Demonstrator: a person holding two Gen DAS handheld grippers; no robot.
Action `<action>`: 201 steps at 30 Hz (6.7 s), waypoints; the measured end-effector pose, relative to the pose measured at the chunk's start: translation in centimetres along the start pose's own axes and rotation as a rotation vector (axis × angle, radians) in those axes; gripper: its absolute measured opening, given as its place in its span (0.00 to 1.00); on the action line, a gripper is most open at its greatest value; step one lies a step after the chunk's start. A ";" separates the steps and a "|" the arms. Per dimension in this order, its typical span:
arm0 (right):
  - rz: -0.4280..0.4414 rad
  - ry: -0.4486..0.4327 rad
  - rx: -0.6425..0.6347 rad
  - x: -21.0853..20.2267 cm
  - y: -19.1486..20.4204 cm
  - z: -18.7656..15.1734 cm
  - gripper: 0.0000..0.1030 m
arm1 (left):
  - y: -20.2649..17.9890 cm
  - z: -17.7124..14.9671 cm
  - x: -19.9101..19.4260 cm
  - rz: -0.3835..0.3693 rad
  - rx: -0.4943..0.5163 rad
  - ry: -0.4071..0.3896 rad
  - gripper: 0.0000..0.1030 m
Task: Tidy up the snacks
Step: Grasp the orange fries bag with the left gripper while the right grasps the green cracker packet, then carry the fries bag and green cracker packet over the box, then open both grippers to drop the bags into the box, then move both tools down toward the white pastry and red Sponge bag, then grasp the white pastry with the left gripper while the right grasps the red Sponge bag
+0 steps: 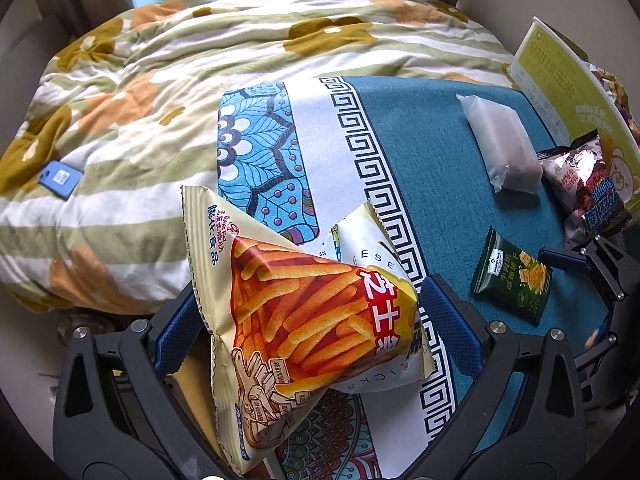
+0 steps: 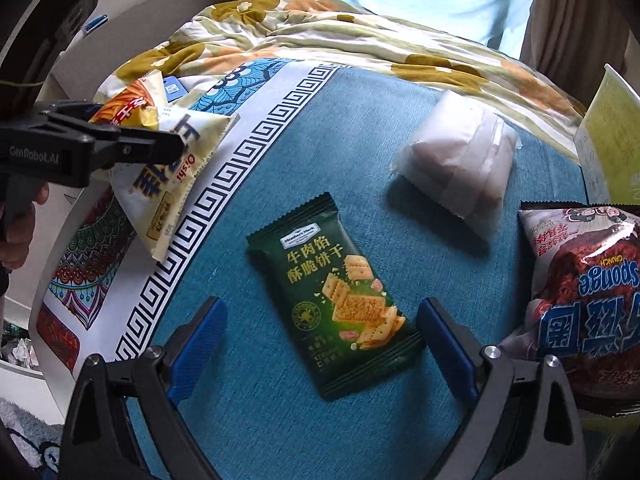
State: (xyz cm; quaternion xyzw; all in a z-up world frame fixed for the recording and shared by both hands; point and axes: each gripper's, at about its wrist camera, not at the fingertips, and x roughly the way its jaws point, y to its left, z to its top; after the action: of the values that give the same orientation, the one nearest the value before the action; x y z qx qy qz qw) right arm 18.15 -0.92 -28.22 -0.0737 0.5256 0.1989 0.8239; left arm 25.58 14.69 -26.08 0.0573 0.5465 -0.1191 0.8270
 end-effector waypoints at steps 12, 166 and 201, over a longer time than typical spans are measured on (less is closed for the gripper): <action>-0.012 -0.050 -0.057 0.1 1.8 0.4 0.57 | -1.4 -0.4 -0.1 0.023 0.055 -0.011 0.73; -0.617 -0.126 0.358 -10.2 -4.9 3.2 1.00 | -11.0 12.2 1.2 -0.248 0.180 0.061 1.00; -0.713 -0.061 0.226 -2.1 -7.8 2.6 0.80 | -13.9 11.1 8.3 -0.186 0.261 0.132 0.60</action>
State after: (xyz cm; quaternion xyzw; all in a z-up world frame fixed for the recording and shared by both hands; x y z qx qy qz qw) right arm 22.70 -7.64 -25.93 -0.1546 0.4610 -0.1577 0.8595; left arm 34.92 -2.32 -28.79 0.1211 0.5823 -0.2609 0.7604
